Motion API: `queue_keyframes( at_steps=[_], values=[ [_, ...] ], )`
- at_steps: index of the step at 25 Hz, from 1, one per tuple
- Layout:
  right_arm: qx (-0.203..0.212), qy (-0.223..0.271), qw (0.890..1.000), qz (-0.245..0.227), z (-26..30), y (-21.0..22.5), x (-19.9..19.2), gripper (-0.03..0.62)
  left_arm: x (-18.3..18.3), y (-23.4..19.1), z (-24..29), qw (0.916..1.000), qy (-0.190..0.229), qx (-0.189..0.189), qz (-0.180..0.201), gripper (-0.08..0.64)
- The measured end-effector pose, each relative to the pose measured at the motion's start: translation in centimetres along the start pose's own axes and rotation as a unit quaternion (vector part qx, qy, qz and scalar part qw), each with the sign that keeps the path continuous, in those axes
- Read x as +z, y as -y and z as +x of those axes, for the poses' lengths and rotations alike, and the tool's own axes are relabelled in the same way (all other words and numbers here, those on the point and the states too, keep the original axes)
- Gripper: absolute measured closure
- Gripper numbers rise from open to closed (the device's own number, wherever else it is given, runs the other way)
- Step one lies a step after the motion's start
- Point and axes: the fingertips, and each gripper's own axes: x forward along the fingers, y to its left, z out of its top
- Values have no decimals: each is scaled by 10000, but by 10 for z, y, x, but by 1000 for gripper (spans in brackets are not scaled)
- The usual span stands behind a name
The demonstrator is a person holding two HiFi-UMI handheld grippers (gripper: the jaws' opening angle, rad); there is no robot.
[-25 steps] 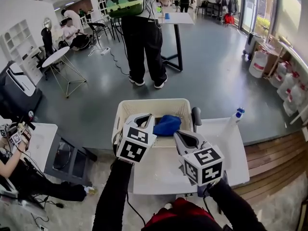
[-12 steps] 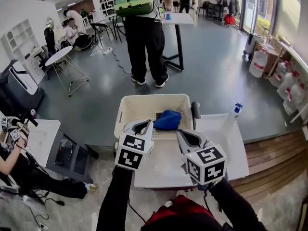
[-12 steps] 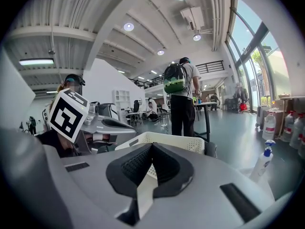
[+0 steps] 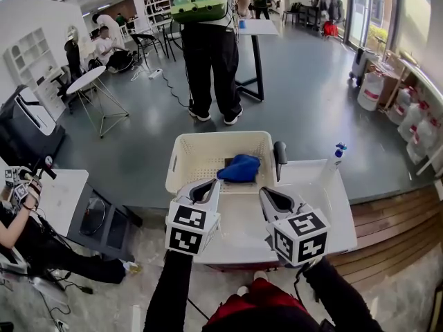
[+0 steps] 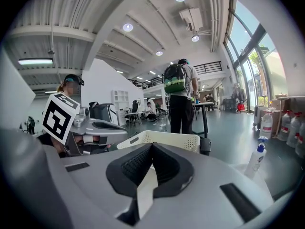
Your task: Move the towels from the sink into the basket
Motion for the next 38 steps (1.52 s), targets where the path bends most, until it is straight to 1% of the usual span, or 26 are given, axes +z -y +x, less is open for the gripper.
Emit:
queue_keyframes(
  at_steps=[5, 12, 17, 22, 27, 33, 38],
  values=[
    [13, -25, 10000, 9, -6, -4, -7, 584, -8, 8, -16, 9996, 32, 8, -264, 557],
    [17, -38, 10000, 14, -14, -6, -13, 584, -14, 17, -32, 9989, 228, 47, -416, 557],
    [10, -92, 10000, 38, -19, -5, -19, 585, -21, 25, -37, 9982, 259, 67, -531, 557],
    [9, -87, 9999, 53, -21, -6, -23, 586, -27, 30, -41, 9969, 297, -2, -728, 557],
    [28, -123, 9999, 6, -26, -8, -30, 586, -30, 36, -46, 9961, 335, 12, -821, 557],
    [102, -155, 9998, 84, -30, -11, -40, 586, -35, 42, -51, 9948, 354, 61, -951, 557],
    [167, -130, 9997, 94, -33, -10, -44, 586, -37, 48, -52, 9946, 340, 101, -974, 557]
  ],
)
